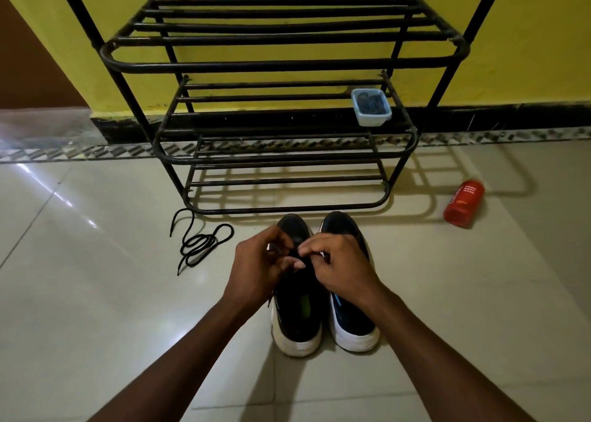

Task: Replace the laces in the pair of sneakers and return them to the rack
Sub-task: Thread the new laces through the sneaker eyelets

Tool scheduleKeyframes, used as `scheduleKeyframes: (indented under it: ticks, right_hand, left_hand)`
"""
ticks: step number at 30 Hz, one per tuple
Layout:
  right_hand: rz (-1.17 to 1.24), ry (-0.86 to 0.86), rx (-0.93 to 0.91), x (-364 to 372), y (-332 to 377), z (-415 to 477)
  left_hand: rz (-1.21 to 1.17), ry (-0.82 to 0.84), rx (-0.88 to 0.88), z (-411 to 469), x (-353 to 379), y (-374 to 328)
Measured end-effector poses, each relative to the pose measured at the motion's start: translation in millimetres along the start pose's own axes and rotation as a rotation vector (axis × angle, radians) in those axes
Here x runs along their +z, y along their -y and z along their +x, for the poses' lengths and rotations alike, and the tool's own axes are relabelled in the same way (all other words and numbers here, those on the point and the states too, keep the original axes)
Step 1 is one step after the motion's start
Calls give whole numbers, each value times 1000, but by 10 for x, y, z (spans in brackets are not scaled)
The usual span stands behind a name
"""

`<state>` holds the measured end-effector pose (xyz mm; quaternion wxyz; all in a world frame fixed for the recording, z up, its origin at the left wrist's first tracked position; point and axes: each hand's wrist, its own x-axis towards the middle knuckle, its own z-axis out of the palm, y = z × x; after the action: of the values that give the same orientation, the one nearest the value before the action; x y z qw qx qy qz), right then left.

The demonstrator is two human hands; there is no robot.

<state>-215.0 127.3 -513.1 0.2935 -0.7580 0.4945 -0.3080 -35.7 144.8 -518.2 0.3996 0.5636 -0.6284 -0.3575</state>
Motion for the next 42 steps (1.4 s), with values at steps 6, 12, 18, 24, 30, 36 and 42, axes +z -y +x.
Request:
scheduleKeyframes:
  ticks: [6,12,18,24,30,36,42]
  right_hand:
    - [42,-48,30,38,-15,-29]
    - [80,-118,93,2,-52,-22]
    - [116,-12,83,43,-18,21]
    - [123,-190,252,-45,-66,-41]
    - [362,-103,371,-242,-67,-151]
    - [403,133,232,-332,77,-141]
    - [97,46,-133,-212,283,-16]
  left_hand:
    - [-68,37,-45,19,-13,-24]
    - [-147,6,-86,3,-69,-56]
    - [-77,11,-55,-15,15,-50]
    - [58,-96,10,-9,-8,34]
    - [264,-44,-118,-7,-234,209]
    - [-425,-171,-438,83,-210,-26]
    - [-427,59,-344,150,-17,-223]
